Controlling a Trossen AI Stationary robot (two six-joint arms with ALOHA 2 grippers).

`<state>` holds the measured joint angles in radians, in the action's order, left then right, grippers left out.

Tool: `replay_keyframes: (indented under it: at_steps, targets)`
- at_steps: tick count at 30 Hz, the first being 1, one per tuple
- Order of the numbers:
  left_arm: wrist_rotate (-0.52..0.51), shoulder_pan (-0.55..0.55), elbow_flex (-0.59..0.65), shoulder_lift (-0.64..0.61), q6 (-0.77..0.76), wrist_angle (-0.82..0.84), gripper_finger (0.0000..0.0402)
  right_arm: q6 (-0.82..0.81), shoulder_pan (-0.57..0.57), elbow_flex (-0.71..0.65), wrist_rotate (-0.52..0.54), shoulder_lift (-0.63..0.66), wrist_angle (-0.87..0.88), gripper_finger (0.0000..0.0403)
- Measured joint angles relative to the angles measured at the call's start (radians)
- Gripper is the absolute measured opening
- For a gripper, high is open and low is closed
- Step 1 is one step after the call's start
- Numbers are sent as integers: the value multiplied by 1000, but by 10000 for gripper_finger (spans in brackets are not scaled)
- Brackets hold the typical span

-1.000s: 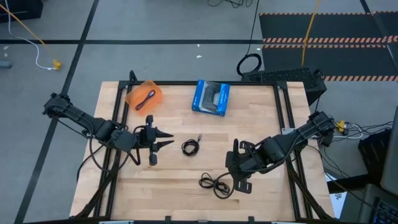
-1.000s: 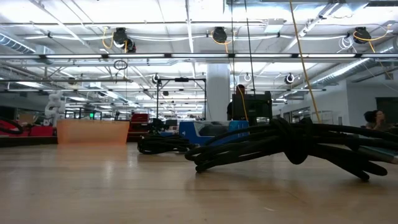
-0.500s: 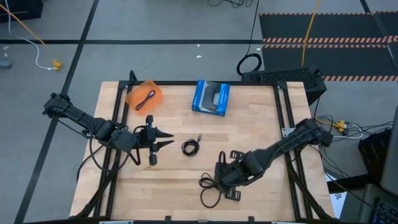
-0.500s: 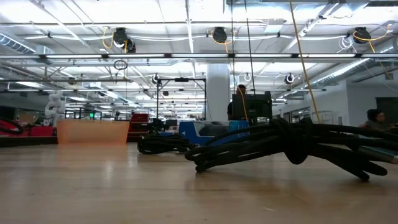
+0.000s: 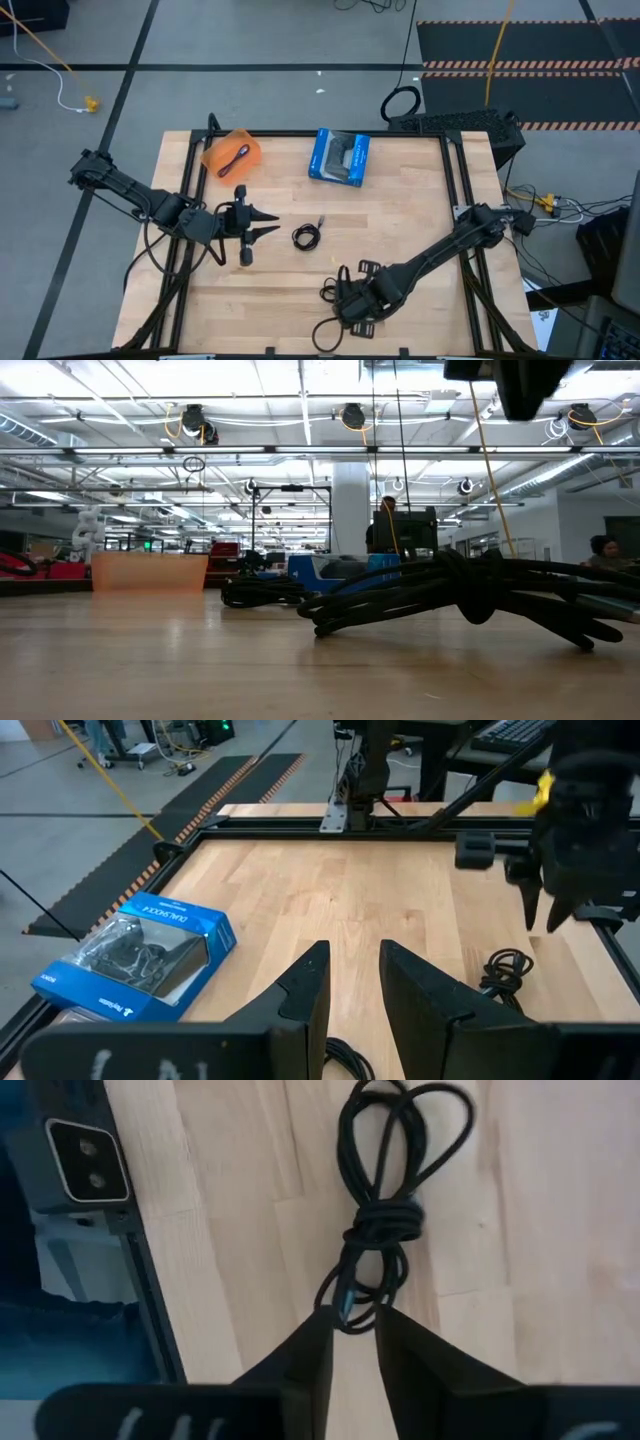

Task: Pick and place USB-C Cables
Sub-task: Put the bottom black charger cable into the orange bin

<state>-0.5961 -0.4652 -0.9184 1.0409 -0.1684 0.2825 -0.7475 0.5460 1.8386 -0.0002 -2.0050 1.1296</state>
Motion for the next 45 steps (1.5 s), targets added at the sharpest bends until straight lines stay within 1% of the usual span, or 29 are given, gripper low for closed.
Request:
replay_keyframes:
  at_steps: [3, 10, 13, 17, 24, 32, 35, 39, 45]
  targets:
    - [0, 0, 0, 0, 2, 0, 92, 5, 5, -33, 1, -6, -42, 85]
    - [0, 0, 0, 0, 8, 1, 92, 37, 13, -172, -5, -6, -192, 114]
    - [0, 0, 0, 0, 8, 1, 92, 34, 12, -233, -27, -5, -284, 130]
    - [0, 0, 0, 0, 8, 1, 92, 21, 11, -296, -30, -6, -392, 149]
    - [0, 0, 0, 0, 8, 1, 92, 1, 10, -368, -29, -6, -487, 167]
    - [0, 0, 0, 0, 8, 1, 92, 15, 10, -412, 3, -6, -530, 166]
    - [0, 0, 0, 0, 8, 1, 92, 11, 10, -428, 9, -4, -536, 160]
    - [0, 0, 0, 0, 8, 1, 92, 10, 10, -435, 25, -3, -536, 140]
    - [0, 0, 0, 0, 8, 1, 92, 22, 10, -435, 28, -3, -532, 98]
